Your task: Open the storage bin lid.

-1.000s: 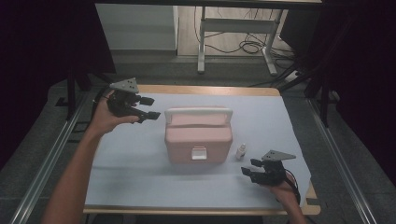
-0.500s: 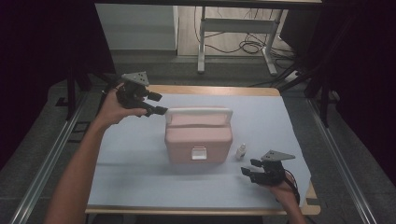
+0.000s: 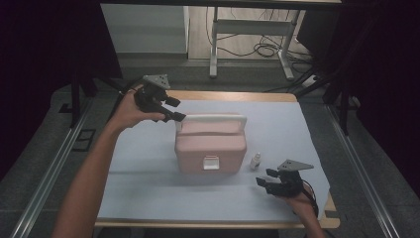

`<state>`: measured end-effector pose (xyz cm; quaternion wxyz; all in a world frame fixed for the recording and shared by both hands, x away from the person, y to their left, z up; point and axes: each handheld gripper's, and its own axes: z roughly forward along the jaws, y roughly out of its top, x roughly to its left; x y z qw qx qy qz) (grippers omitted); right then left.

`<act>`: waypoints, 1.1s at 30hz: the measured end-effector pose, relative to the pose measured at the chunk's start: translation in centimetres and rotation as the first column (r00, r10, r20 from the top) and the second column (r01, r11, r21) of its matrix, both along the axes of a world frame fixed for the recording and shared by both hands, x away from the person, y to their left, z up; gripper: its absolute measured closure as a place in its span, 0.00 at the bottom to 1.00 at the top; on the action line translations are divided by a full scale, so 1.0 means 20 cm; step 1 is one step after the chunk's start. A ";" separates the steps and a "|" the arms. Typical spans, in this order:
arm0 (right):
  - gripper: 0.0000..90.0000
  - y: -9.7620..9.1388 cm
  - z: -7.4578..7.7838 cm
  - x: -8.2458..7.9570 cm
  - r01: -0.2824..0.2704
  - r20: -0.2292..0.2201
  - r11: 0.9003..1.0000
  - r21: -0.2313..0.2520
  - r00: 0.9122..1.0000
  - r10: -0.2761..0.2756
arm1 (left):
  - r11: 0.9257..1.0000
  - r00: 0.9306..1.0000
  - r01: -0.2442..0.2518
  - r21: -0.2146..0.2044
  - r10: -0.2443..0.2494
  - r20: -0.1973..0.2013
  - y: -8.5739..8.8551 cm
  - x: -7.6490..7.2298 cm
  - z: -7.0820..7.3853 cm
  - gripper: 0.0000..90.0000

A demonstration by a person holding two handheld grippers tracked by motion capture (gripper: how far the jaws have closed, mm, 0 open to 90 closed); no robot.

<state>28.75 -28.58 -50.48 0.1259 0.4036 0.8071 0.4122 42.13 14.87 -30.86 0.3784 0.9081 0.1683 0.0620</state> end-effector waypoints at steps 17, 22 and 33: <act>0.45 0.00 -0.01 0.00 0.000 -0.001 1.000 -0.002 1.000 0.000 | 0.993 0.998 0.065 0.096 -0.063 -0.019 -0.15 0.02 -0.03 0.53; 0.45 0.00 -0.01 0.00 -0.001 -0.006 1.000 -0.005 1.000 0.001 | 0.990 0.997 0.077 0.115 -0.075 -0.026 -0.18 0.02 -0.04 0.58; 0.45 0.00 -0.01 0.00 0.004 -0.007 1.000 0.000 1.000 -0.004 | 0.976 0.994 0.109 0.189 -0.104 -0.035 -0.23 0.01 -0.08 0.76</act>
